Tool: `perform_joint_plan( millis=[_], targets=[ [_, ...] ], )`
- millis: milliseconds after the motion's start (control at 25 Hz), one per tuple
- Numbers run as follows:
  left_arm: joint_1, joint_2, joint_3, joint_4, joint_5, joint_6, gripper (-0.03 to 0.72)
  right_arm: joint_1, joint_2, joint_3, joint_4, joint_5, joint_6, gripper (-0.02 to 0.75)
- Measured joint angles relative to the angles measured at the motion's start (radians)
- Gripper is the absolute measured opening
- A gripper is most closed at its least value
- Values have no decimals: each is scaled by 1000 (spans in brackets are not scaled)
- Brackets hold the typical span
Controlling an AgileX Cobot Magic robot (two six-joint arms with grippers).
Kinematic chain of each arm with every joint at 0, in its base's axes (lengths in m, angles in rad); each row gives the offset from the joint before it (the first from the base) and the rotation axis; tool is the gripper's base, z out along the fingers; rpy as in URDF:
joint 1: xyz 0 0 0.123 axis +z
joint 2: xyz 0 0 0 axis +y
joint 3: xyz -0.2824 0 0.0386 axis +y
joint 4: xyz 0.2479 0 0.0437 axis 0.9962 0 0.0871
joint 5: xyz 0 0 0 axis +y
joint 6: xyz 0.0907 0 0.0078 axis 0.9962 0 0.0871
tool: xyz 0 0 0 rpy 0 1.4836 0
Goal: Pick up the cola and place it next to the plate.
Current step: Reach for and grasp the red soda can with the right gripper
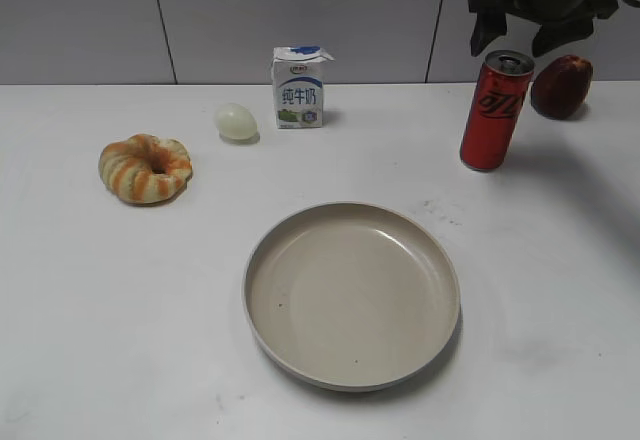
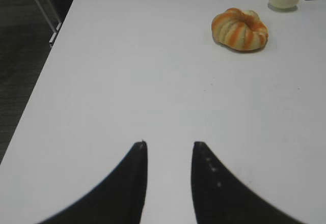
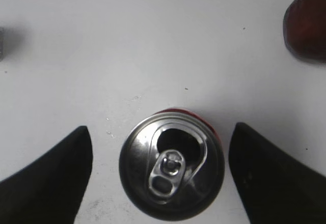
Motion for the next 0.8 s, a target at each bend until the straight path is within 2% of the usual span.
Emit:
perform_joint_plan(
  millis=[200,800],
  targets=[
    [0,0,0,0,0,0,235,0,21,-1,-34,-2,11,622],
    [0,0,0,0,0,0,235,0,60,-1,-16,23,40,579]
  ],
)
